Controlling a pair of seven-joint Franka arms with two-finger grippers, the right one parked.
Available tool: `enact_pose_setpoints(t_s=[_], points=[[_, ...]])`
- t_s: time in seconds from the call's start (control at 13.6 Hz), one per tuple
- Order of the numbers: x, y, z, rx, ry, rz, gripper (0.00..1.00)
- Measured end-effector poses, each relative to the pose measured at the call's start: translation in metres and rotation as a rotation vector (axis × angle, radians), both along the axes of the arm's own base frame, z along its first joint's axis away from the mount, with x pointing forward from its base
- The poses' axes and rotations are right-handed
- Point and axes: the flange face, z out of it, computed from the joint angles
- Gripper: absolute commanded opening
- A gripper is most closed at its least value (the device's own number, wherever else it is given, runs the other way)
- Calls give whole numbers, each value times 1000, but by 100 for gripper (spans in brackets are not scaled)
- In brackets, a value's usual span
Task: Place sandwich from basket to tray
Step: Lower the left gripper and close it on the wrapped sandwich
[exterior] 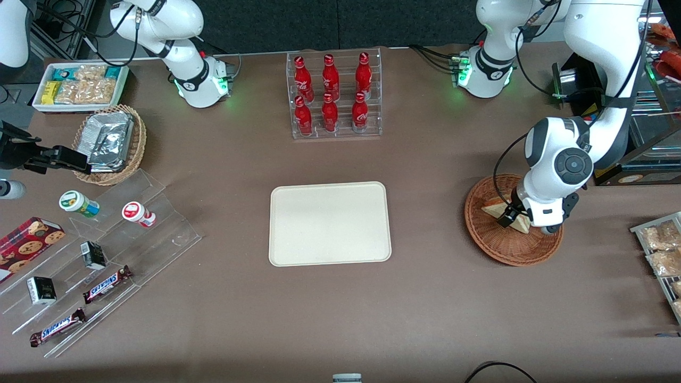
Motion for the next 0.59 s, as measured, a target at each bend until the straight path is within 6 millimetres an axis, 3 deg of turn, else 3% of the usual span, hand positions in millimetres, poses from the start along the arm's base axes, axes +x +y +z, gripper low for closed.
enact_pose_setpoints(t_s=[0.44, 0.52, 0.59], points=[[-6, 1, -7, 2, 13, -1, 100], [-6, 1, -8, 3, 16, -1, 98], [-7, 1, -9, 4, 19, -2, 89]])
